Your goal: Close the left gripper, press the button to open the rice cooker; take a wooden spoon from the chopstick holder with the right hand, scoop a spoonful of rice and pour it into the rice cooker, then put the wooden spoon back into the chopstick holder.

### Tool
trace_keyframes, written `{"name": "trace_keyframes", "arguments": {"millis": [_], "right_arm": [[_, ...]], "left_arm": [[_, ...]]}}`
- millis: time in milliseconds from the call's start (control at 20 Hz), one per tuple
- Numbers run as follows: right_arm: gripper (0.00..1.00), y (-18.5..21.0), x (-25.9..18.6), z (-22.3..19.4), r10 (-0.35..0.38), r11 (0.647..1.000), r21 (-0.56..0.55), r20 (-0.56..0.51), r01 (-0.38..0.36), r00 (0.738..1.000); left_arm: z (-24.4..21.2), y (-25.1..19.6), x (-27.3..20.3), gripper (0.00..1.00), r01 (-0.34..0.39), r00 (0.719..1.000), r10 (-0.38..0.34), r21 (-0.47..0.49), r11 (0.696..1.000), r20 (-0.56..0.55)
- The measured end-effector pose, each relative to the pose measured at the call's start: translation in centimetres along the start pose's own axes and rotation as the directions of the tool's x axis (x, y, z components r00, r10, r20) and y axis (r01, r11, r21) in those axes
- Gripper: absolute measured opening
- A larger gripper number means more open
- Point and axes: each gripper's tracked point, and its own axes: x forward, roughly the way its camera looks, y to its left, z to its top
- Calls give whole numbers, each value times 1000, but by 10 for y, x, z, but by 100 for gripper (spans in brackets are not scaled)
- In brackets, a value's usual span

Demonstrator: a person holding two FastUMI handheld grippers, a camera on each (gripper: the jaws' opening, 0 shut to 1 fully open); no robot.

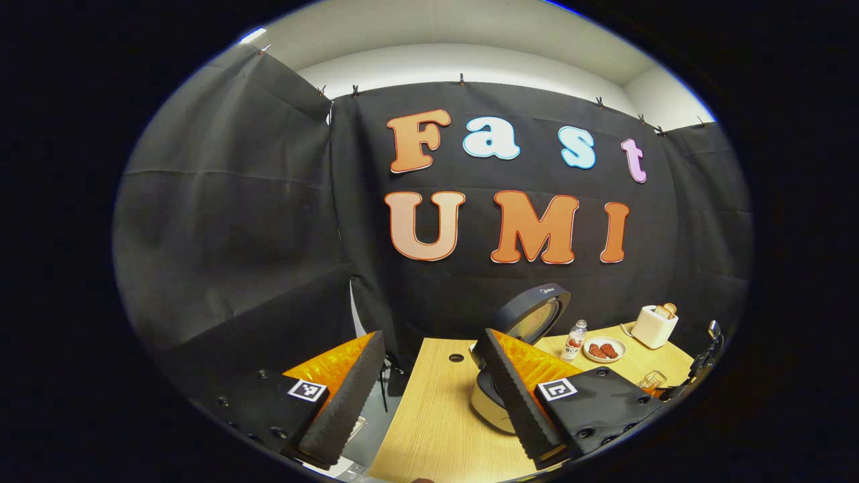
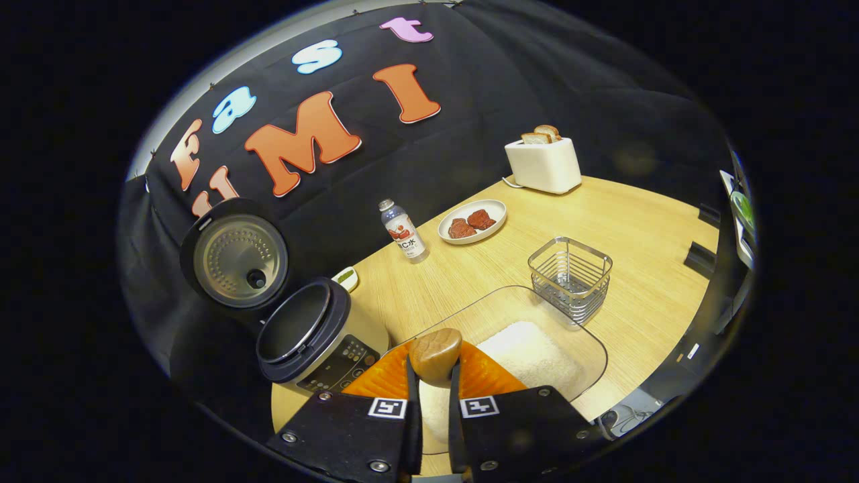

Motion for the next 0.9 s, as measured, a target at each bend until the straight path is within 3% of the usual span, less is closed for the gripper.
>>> {"name": "trace_keyframes", "arguments": {"millis": [300, 550, 900], "right_arm": [[15, -6, 11, 2, 46, 973, 229, -54, -33, 997], [15, -12, 15, 3, 124, 897, 436, -78, -78, 989], [15, -34, 9, 23, 143, 814, 574, -46, -91, 989]], "left_arm": [[-3, -4, -1, 96, -11, 1000, 11, -23, 1000, -6], [-2, -8, -3, 96, -26, 1000, 26, -10, 1000, -2], [4, -14, -7, 98, -24, 1000, 24, -8, 1000, 11]]}}
